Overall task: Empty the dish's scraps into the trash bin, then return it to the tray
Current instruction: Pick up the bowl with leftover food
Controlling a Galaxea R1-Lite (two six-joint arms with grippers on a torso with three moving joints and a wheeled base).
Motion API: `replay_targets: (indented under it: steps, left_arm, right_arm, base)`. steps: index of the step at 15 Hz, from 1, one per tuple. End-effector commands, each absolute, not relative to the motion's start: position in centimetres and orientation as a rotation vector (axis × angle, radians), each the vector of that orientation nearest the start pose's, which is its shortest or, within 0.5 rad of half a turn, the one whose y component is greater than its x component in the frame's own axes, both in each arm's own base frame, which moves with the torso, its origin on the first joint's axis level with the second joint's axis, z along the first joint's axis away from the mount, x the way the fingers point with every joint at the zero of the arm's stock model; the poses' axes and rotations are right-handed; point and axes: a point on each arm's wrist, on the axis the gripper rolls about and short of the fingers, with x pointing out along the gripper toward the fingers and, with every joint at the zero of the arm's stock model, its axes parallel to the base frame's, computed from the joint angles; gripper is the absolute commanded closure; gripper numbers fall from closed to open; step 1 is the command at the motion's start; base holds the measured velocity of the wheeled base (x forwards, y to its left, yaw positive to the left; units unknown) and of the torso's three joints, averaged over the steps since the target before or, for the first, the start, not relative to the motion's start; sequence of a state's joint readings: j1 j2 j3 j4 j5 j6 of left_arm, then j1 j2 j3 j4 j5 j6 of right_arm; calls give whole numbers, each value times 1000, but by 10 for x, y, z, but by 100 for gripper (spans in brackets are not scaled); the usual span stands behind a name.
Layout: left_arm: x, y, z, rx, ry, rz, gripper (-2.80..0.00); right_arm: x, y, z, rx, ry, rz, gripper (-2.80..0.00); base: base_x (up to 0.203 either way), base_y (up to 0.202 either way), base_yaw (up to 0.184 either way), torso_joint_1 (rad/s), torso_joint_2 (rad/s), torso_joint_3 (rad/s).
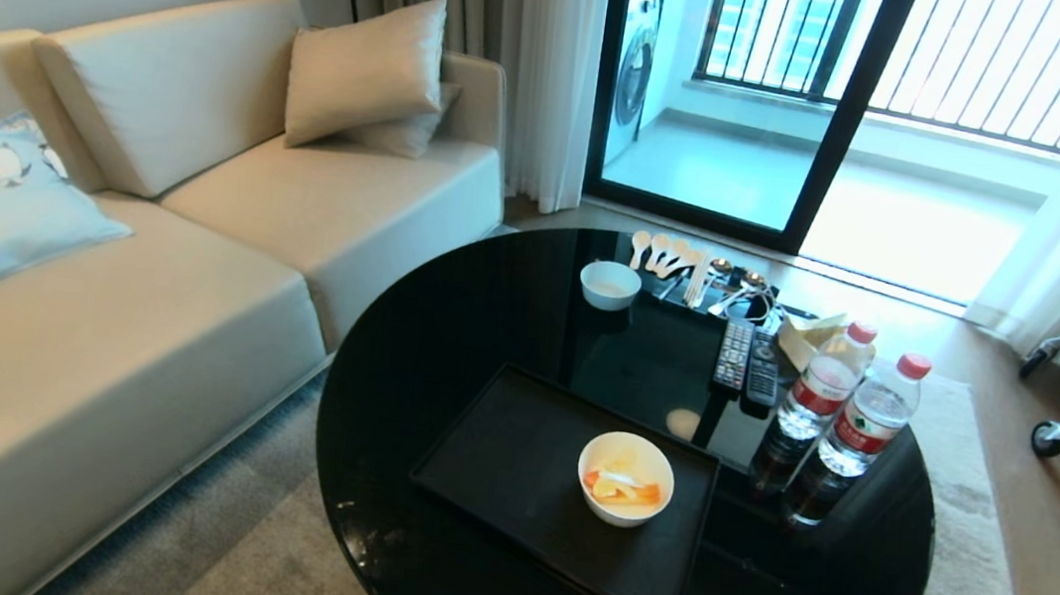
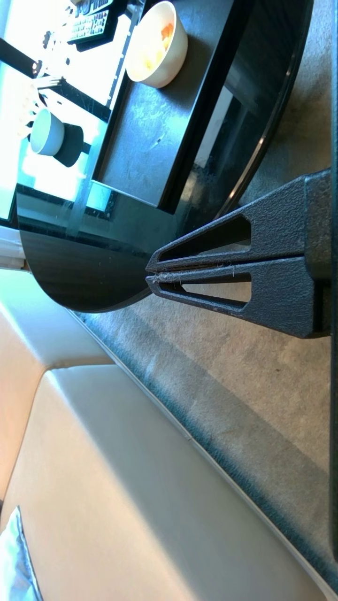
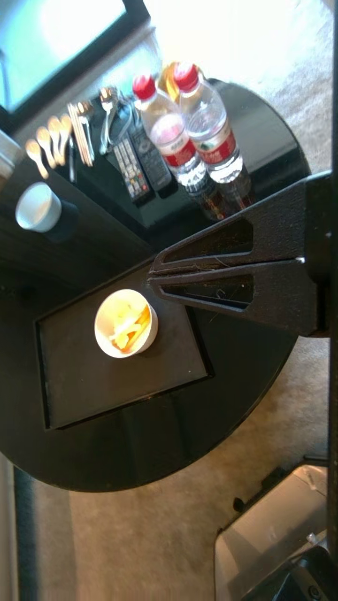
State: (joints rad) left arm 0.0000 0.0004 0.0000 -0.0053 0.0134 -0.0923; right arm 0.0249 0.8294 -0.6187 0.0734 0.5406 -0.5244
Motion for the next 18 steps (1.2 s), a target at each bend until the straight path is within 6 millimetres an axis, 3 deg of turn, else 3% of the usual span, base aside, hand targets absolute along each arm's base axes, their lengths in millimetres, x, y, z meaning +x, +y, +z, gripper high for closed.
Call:
replay_targets:
  steps: [1,4,9,15,18]
  left_arm:
    - [-23,0,76,-94,-7,14,0]
    - [-23,0,76,-94,-7,14,0]
    - [-23,0,76,-94,-7,14,0]
    - [-23,0,76,-94,-7,14,0]
    - [-23,0,76,-94,-7,14,0]
  right_arm:
    - [142,22,228,-404,278,708,0]
    - [183,46,226,-419,340,810,0]
    - [231,104,190,-413,517,846,0]
    - [280,171,138,-182,731,598,0]
    - [293,190,135,-110,823,453,0]
  base:
    - [0,0,0,0,0,0]
    - [0,0,0,0,0,0]
    - [0,0,0,0,0,0]
    - [0,0,0,0,0,0]
    - [0,0,0,0,0,0]
